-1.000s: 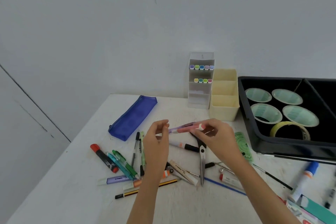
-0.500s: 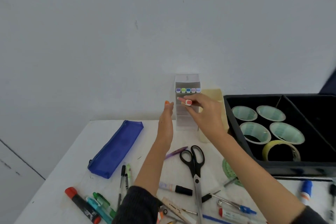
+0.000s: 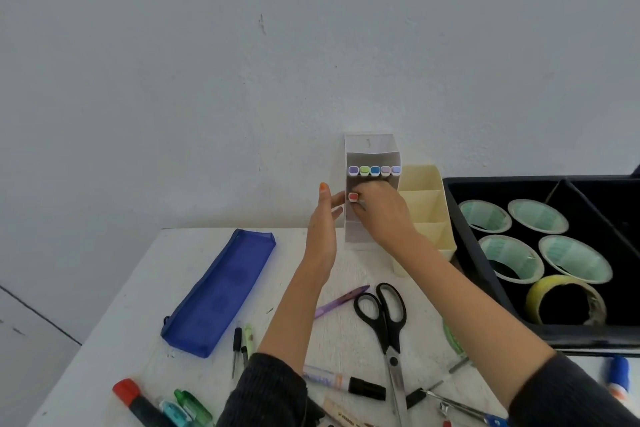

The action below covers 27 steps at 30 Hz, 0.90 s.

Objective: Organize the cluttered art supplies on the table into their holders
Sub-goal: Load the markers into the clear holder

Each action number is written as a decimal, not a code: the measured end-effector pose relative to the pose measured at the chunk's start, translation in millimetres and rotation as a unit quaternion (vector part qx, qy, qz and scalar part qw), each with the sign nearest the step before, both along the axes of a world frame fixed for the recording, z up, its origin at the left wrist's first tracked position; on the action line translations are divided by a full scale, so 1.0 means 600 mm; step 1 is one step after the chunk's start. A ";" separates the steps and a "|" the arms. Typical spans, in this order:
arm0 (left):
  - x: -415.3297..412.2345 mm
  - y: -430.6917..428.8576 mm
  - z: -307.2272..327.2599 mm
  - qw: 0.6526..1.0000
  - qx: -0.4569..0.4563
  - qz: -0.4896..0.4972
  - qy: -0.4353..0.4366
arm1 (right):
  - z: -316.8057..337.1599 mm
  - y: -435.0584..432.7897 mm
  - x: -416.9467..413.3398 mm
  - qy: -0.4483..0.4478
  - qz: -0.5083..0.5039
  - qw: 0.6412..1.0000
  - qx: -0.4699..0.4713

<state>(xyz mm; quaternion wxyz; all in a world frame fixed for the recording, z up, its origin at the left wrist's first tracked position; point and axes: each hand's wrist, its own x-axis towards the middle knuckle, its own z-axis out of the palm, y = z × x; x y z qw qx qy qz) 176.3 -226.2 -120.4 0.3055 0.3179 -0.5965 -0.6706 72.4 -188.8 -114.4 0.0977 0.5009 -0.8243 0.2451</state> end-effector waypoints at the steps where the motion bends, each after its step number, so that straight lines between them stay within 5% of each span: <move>1: -0.001 -0.001 -0.001 1.000 0.000 0.000 -0.002 | 0.004 -0.005 -0.002 -0.002 -0.010 1.000 0.027; 10: 0.004 0.013 0.009 0.999 -0.017 -0.001 -0.029 | 0.010 0.001 -0.005 0.059 -0.017 0.993 0.096; 15: 0.057 0.040 -0.011 0.997 -0.055 0.012 -0.049 | 0.007 0.063 0.037 0.109 -0.033 0.992 -0.046; 18: 0.107 0.066 -0.034 0.997 -0.048 0.038 -0.053 | 0.005 0.121 0.082 0.032 -0.015 0.995 -0.096; 21: 0.154 0.104 -0.057 0.994 -0.047 0.068 -0.068 | -0.024 0.168 0.129 -0.105 0.050 0.992 -0.043; 27: 0.229 0.187 -0.097 0.986 -0.012 0.159 -0.041 | -0.083 0.227 0.207 -0.215 0.104 0.967 0.092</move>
